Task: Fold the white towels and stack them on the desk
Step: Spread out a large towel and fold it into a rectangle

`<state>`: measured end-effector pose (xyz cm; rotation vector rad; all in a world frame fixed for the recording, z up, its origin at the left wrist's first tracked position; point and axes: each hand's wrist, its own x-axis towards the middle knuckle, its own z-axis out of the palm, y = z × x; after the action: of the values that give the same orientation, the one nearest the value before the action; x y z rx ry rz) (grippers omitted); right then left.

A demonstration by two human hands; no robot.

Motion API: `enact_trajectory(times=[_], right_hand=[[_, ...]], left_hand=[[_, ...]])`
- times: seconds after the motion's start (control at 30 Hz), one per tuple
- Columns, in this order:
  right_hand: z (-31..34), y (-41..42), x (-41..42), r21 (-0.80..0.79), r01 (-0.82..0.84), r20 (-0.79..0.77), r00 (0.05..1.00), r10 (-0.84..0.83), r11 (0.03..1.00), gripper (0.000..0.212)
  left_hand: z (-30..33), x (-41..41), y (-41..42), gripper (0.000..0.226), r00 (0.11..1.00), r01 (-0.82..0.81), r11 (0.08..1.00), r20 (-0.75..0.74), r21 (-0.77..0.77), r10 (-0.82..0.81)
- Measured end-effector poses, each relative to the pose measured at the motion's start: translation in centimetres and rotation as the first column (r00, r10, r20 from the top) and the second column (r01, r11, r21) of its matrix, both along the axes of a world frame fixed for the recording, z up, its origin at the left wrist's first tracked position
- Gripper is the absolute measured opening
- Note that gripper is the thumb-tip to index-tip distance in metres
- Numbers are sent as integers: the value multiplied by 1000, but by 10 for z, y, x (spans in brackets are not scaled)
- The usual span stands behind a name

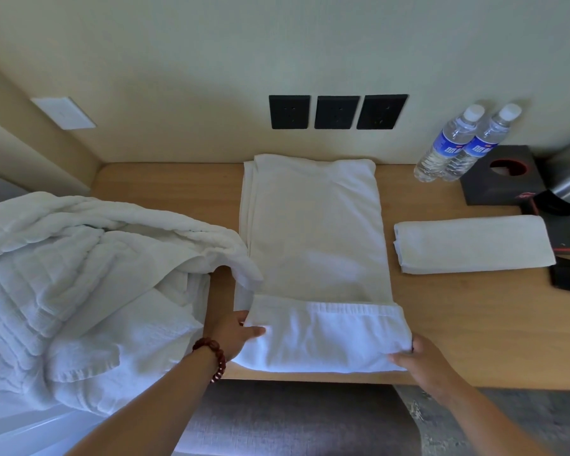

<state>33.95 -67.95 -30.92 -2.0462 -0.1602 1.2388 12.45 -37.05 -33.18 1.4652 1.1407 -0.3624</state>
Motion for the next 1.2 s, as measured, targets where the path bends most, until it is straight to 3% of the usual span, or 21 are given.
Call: enact_trajectory(times=[0.2,0.37,0.43,0.53,0.63,0.7,0.83,0.9,1.0,1.07,1.2], right_hand=[[2,3,5,57,27,-57,998,-24,998,32],[-9,19,33,-15,200,-52,978,-201,980,33],[-13,28,45,-30,248,-89,964,-249,968,36],[-16,44,54,-95,160,-80,983,-168,982,29],[-15,59,58,-134,90,-11,996,-93,987,16],[-3,67,55,-92,50,58,997,-45,995,16],[31,64,28,-15,-263,209,942,261,965,29],[45,50,10,13,-418,254,880,401,908,34],[64,26,-12,12,-585,298,776,556,811,35],[70,16,-25,32,-615,294,760,580,788,38],[65,1,-37,26,-626,251,758,601,779,45]], left_hand=[[3,-4,1,35,969,-233,970,-67,68,237],[-1,-3,1,37,964,-132,938,-180,320,197],[3,1,0,37,974,-55,905,-175,421,141],[14,9,-10,34,995,73,846,-91,529,-29],[19,13,-22,34,965,202,711,-13,673,-262],[21,18,-29,40,909,280,602,-7,748,-416],[34,39,-48,68,797,488,535,-103,690,-595],[38,51,-58,83,695,592,435,-155,679,-702],[39,63,-77,95,470,718,225,-220,658,-855],[33,67,-87,90,329,738,93,-236,668,-915],[30,72,-96,45,151,814,-9,-225,581,-963]])
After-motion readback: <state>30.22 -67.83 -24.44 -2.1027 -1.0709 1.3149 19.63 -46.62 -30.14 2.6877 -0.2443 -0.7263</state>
